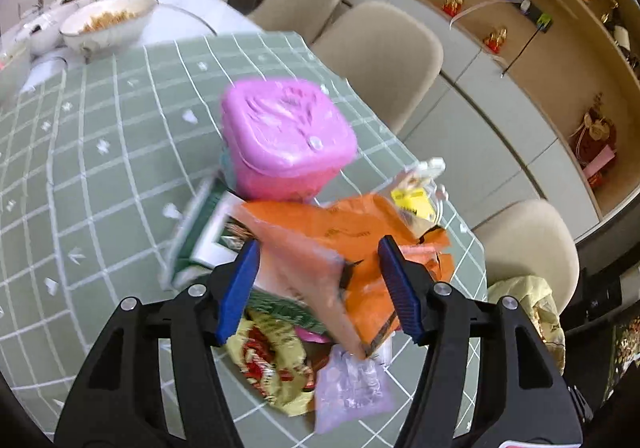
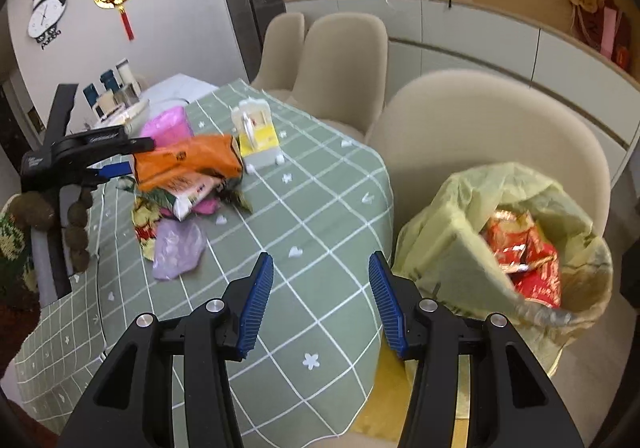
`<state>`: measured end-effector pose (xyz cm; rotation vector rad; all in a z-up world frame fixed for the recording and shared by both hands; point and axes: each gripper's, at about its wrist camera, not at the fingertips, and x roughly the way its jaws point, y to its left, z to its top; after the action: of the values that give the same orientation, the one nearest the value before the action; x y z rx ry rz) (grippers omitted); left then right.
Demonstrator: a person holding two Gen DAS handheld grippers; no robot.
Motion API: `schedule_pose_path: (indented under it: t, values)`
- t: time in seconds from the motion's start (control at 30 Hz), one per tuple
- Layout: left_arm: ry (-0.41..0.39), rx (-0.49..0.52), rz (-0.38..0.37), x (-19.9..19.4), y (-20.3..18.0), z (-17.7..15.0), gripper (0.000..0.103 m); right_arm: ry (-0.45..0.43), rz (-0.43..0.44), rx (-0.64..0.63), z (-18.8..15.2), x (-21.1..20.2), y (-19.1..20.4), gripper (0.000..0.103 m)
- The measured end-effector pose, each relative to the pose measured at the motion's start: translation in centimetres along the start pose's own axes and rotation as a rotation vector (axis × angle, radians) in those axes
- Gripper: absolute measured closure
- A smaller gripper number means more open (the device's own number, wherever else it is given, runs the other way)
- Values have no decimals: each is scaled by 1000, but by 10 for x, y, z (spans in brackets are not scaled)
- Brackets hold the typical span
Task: Collect trash
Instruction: 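Grasp the orange plastic bag with the left gripper while the right gripper grasps a black stick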
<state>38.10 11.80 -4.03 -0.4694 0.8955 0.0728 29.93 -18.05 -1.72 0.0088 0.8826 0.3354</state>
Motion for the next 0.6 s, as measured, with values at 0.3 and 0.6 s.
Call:
schedule_pose_path:
  t: [0.3, 0.6]
  values:
    - [29, 69, -42, -39, -2, -27, 90, -18, 62, -40, 25, 14, 9, 56]
    - [69, 88, 28, -110, 40, -98, 90, 7, 197, -217, 46, 42, 52, 56]
